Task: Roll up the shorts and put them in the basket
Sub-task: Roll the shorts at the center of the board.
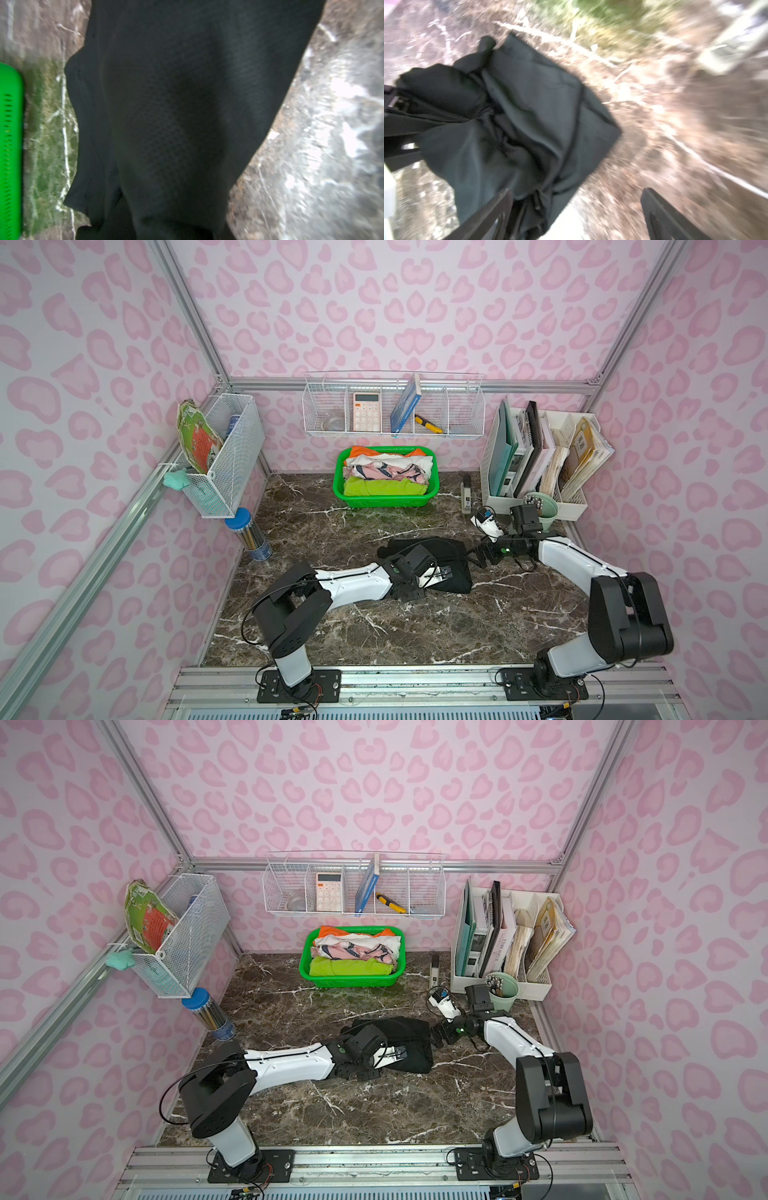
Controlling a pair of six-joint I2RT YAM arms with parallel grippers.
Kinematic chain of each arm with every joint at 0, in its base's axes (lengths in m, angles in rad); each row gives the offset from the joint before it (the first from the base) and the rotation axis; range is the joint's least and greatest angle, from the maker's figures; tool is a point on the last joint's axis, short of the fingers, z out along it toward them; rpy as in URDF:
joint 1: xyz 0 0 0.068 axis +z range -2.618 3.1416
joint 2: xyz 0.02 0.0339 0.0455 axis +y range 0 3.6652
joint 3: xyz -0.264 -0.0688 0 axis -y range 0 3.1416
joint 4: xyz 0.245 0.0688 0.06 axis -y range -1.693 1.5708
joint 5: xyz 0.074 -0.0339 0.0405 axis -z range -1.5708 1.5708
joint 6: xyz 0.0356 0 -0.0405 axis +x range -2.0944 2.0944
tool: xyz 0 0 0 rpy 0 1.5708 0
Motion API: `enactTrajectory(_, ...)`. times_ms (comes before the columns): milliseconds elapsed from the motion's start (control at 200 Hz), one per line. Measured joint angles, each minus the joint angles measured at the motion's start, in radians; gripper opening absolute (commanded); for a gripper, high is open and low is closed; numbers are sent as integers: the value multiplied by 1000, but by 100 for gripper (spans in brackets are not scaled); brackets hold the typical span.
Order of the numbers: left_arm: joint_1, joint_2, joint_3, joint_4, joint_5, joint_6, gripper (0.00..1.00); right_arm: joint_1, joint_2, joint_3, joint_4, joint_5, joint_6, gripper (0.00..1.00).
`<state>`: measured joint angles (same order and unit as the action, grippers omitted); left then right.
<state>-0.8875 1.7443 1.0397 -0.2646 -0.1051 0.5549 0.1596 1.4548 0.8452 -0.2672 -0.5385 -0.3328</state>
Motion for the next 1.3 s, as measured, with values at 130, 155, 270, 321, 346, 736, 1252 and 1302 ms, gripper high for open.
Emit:
enactTrajectory(130,24,9,91,-163,91,-32,0,1,-130,-80,107,39,6,100)
enactTrajectory(155,29,12,110,-196,111,-38,0,4,-149,-91,125,45,6,100)
enactTrajectory(270,63,37,192,-323,218,-67,0,51,-226,-139,184,62,-37,100)
enactTrajectory(321,82,52,223,-377,269,-82,0,92,-257,-157,199,63,-79,100)
enactTrajectory(346,90,60,235,-398,288,-82,0,116,-275,-167,204,65,-108,100)
enactTrajectory(736,224,247,431,-674,568,-104,0,406,-529,-352,222,127,-454,100)
enactTrajectory(1252,259,434,594,-833,680,-95,0,526,-261,-385,302,238,-563,99)
enactTrajectory(1302,260,443,602,-841,688,-90,0,526,-235,-377,313,249,-565,99)
